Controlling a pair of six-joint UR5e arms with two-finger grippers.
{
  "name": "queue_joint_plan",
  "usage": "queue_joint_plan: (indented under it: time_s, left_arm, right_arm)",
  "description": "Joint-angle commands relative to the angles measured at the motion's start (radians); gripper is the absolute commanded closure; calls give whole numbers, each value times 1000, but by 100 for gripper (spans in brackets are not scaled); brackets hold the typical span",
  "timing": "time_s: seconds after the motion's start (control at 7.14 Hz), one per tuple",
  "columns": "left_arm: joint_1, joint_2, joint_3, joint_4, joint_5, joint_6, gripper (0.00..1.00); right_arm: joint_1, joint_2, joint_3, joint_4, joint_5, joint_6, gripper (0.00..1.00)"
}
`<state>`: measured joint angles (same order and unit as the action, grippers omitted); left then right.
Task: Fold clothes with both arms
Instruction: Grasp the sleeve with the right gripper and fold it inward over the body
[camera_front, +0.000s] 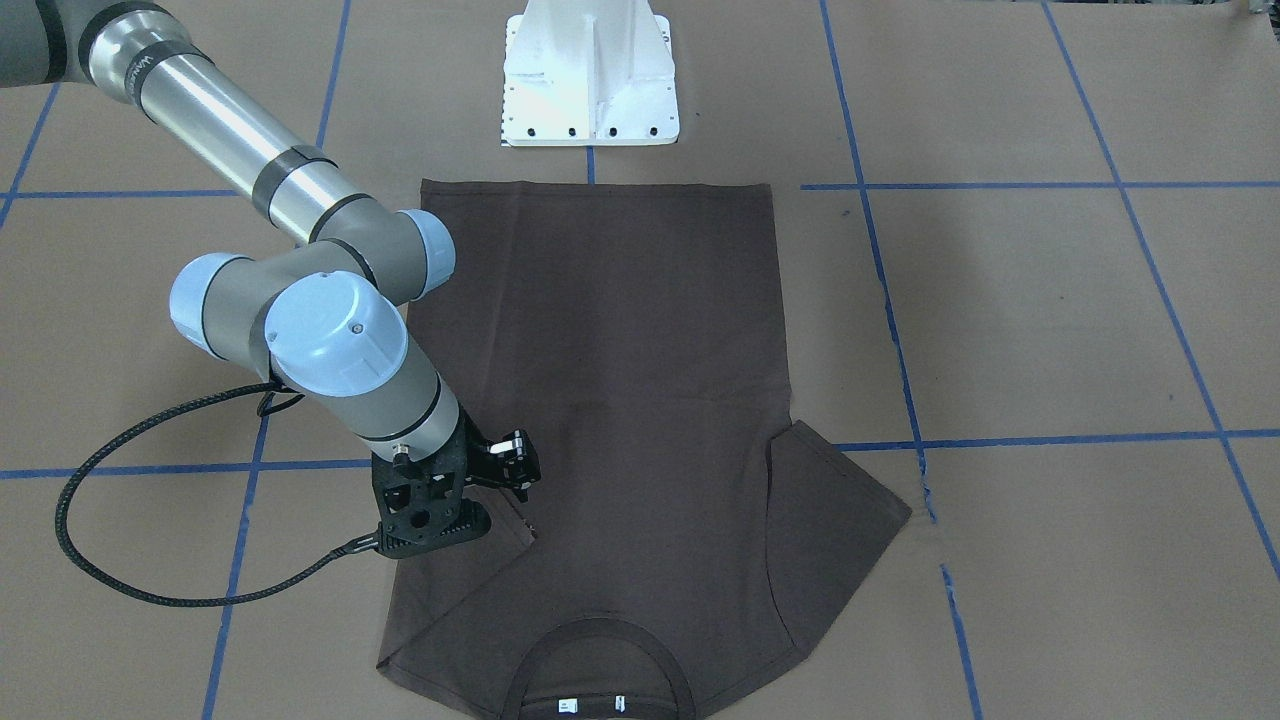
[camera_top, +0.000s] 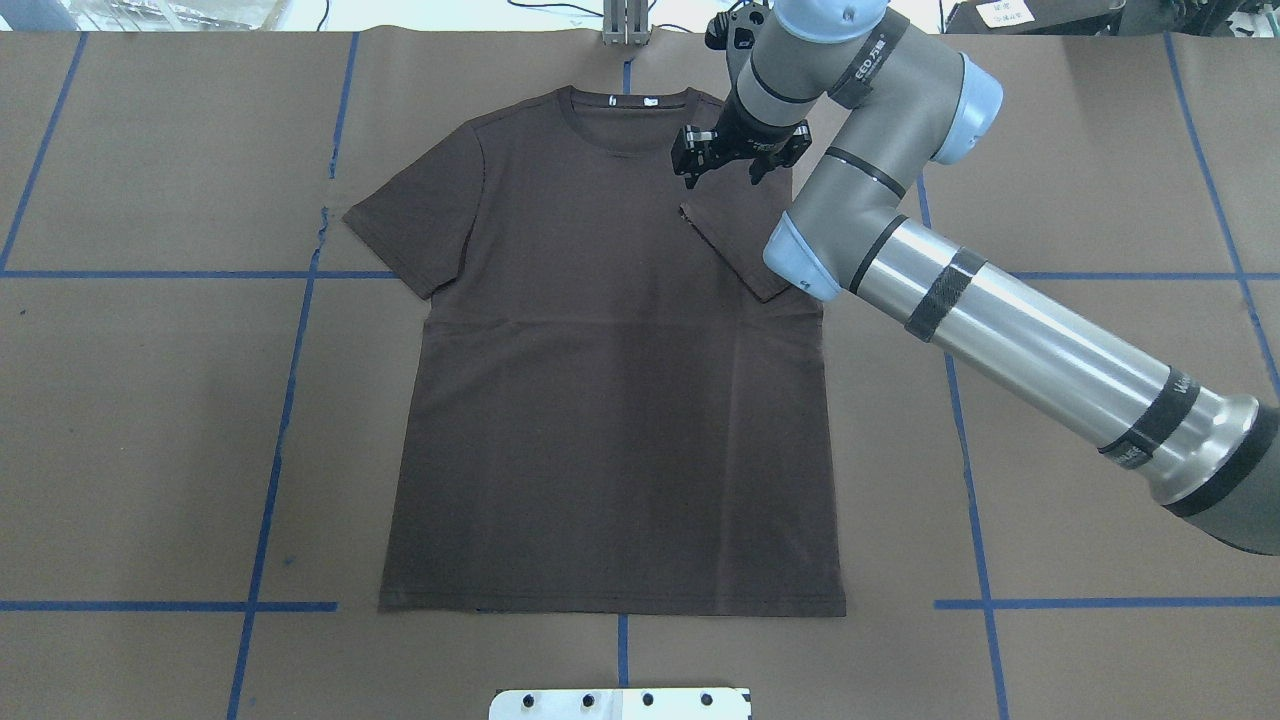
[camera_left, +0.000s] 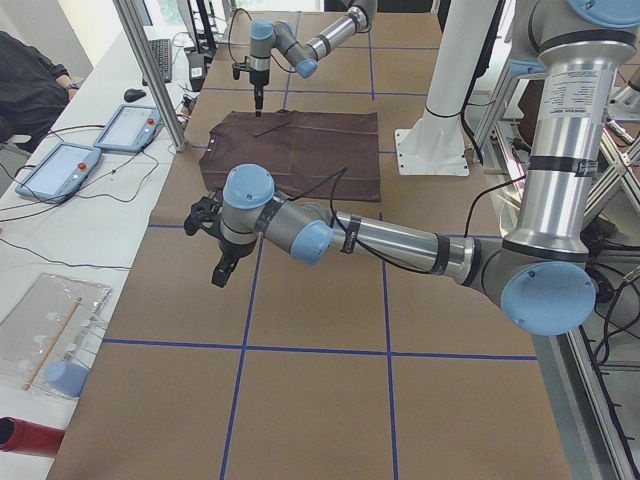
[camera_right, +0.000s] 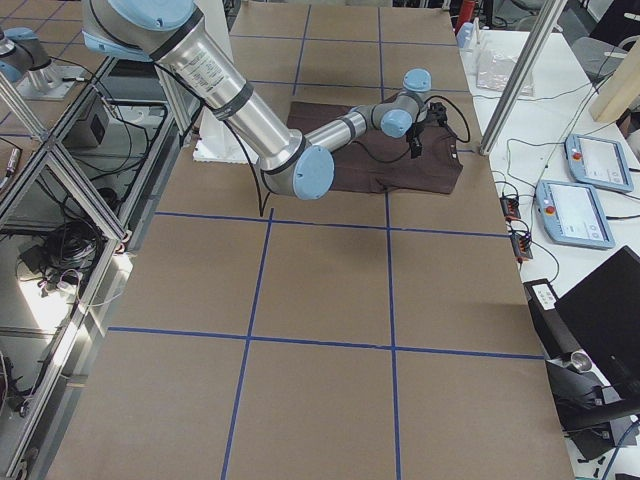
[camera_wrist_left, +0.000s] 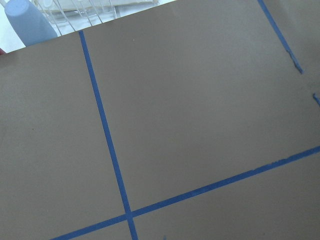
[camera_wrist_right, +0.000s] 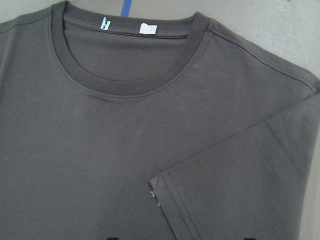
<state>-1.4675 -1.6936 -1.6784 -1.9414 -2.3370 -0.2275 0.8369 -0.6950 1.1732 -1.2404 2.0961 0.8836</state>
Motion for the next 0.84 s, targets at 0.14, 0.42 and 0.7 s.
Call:
queue_joint_plan:
  time_s: [0.14,0.42,0.7]
  left_arm:
    - [268,-130,-13,-76,153,-464,0]
    - [503,-176,17,-166,359,-765,0]
    - [599,-285,206,-290,506,-918,0]
  right_arm:
    - [92,-215,424,-406,125,2,0]
    - [107,-320,548,-422,131,0,0]
    - [102,-328,540,-416,118,0,0]
